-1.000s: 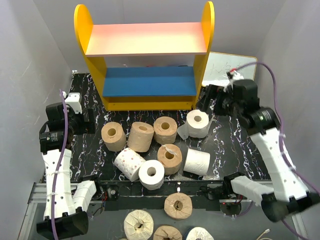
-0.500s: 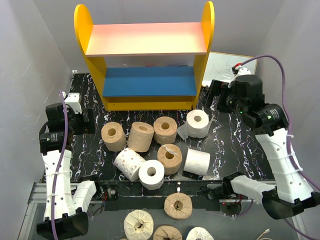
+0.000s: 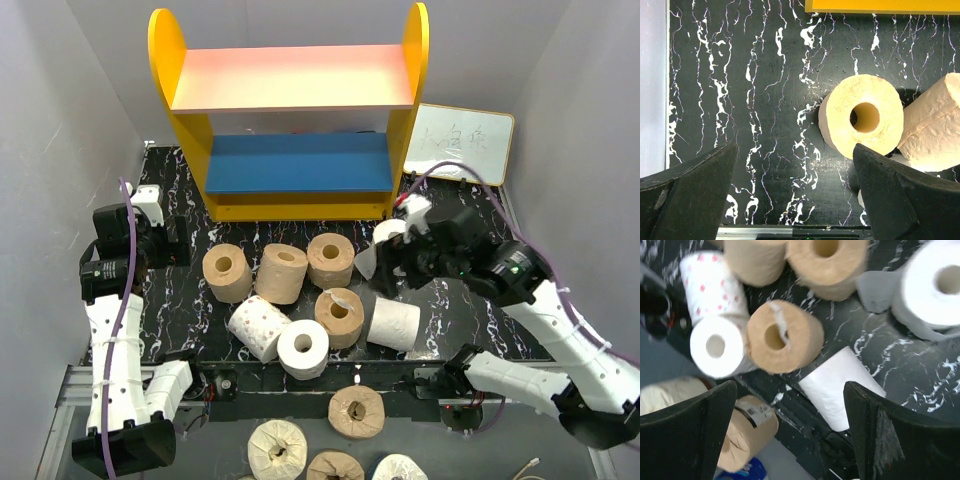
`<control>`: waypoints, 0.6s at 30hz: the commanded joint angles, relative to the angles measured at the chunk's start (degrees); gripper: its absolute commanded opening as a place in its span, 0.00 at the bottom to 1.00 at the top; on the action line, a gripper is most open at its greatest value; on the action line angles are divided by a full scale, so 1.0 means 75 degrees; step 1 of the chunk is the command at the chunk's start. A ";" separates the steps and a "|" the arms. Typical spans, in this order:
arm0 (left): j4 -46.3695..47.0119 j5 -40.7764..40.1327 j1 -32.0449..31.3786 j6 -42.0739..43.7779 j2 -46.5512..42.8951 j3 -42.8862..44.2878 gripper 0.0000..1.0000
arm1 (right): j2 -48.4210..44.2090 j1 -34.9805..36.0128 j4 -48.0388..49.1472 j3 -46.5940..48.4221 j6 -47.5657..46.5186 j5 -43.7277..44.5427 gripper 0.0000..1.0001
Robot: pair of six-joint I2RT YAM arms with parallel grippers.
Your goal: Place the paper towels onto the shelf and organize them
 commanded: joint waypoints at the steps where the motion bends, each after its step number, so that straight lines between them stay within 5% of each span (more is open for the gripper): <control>1: 0.0004 -0.0058 0.0045 -0.0051 0.0009 0.0074 0.99 | 0.0542 0.2310 -0.0029 0.0106 -0.0058 0.1402 0.87; 5: 0.0004 -0.0069 0.0044 -0.0065 0.0010 0.0071 0.99 | 0.0617 0.4245 -0.0080 0.0595 -0.0132 0.2798 0.91; 11: 0.0016 -0.0093 0.0044 -0.0066 0.0010 0.0061 0.99 | 0.0883 0.4526 0.0806 0.0005 -0.1115 0.2511 0.92; 18: 0.0027 -0.0138 0.0044 -0.0077 0.0049 0.0059 0.99 | 0.1323 0.5737 0.2425 -0.0733 -0.1099 0.3588 0.90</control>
